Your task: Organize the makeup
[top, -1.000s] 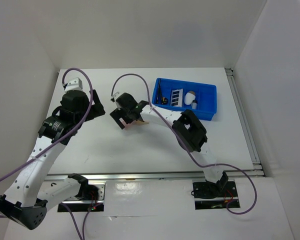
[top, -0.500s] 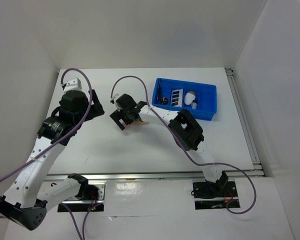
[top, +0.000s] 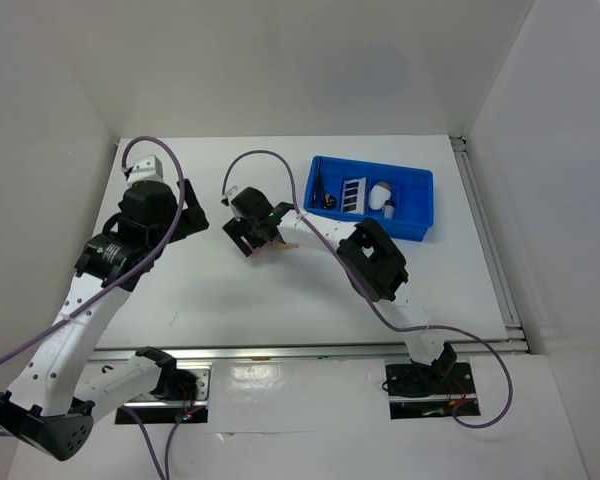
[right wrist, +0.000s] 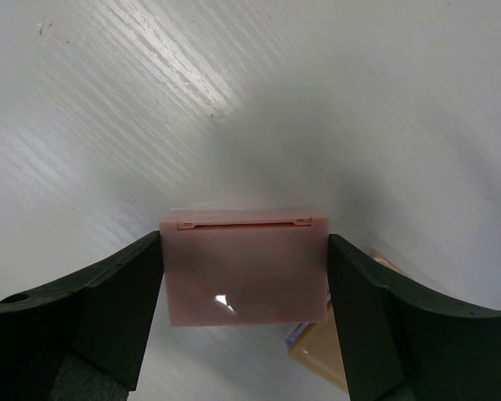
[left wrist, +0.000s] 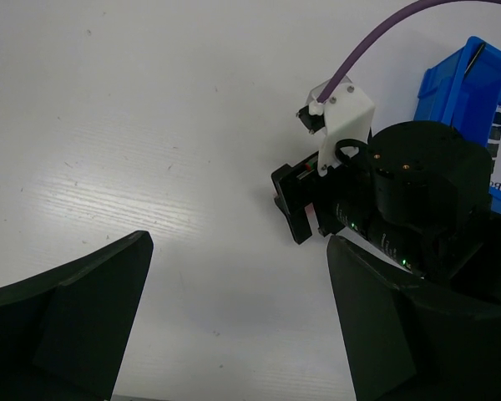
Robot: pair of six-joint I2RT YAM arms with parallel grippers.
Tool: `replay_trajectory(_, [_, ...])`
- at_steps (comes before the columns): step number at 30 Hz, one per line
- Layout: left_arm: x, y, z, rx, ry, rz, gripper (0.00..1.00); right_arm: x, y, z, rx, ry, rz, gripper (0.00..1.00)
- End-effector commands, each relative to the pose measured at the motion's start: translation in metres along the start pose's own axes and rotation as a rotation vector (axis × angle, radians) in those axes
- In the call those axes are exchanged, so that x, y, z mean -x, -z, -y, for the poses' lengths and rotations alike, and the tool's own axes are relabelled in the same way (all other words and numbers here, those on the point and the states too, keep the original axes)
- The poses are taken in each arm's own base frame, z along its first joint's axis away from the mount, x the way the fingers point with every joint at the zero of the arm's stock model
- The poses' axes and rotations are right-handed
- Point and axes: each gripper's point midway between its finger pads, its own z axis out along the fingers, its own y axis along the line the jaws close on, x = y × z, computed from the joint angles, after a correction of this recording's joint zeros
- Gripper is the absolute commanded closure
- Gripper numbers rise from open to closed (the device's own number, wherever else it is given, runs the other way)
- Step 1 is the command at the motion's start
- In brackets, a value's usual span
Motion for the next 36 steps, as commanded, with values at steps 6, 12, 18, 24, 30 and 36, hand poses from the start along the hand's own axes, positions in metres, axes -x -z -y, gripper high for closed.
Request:
replay_trajectory(6, [0.033,0.015,0.01,-0.042,0.019,0.093,0.0,0.101,0.091,0.047,-0.086,-0.109,0.245,0.34])
replay_trajectory(12, [0.038,0.014,0.016,-0.058,0.025,0.103,0.0,0.106,0.155,0.136,-0.199,-0.288,0.328,0.35])
replay_trajectory(18, [0.038,0.012,0.018,-0.066,0.015,0.099,0.0,0.06,0.209,0.241,-0.394,-0.516,0.319,0.37])
replay_trajectory(24, [0.038,0.009,0.02,-0.066,0.015,0.099,0.0,-0.03,0.235,0.331,-0.549,-0.738,0.244,0.37])
replay_trajectory(30, [0.037,0.001,0.027,-0.078,0.001,0.081,0.0,-0.1,0.244,0.381,-0.665,-0.874,0.161,0.37])
replay_trajectory(36, [0.036,-0.002,0.03,-0.086,0.0,0.076,0.0,-0.145,0.235,0.401,-0.724,-0.931,0.091,0.37])
